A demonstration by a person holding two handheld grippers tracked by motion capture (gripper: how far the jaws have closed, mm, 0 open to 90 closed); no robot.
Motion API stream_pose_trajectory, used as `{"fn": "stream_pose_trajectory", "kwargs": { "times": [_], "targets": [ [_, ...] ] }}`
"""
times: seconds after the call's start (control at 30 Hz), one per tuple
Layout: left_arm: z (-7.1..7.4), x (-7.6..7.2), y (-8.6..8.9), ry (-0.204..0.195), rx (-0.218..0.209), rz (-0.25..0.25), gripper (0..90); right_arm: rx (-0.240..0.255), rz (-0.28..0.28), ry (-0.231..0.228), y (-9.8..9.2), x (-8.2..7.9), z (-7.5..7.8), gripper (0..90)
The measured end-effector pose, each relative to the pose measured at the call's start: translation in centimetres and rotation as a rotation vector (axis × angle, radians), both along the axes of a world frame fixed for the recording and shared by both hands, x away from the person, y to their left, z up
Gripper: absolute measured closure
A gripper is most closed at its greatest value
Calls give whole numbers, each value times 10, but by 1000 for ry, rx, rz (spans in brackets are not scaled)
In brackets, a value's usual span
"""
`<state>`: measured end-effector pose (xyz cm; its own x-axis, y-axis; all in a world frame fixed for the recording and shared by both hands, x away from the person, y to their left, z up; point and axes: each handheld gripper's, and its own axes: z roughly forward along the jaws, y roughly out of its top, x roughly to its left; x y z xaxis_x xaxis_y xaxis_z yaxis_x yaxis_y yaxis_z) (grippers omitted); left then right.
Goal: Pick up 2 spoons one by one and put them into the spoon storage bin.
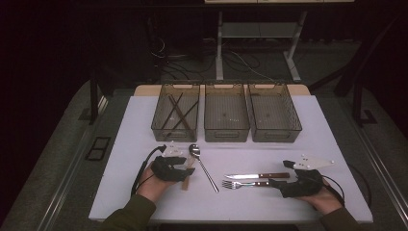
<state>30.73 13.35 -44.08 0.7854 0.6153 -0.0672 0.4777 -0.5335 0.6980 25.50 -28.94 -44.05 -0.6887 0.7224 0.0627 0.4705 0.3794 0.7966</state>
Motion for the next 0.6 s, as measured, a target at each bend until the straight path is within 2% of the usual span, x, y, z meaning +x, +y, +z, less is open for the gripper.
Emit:
{"fn": "stream_pose_trajectory", "kwargs": {
  "times": [0.1,0.27,0.43,0.6],
  "targets": [
    [-4,-1,-4,14,39,0,482,-2,2,-1,0,0,0,116],
    [-3,-4,-8,-5,62,1,555,-3,2,-1,0,0,0,116],
    [-3,-5,-11,-6,76,20,601,-8,7,-1,1,-1,0,116],
    [-2,-4,-10,3,62,33,636,-9,8,0,1,-1,1,116]
  ]
}}
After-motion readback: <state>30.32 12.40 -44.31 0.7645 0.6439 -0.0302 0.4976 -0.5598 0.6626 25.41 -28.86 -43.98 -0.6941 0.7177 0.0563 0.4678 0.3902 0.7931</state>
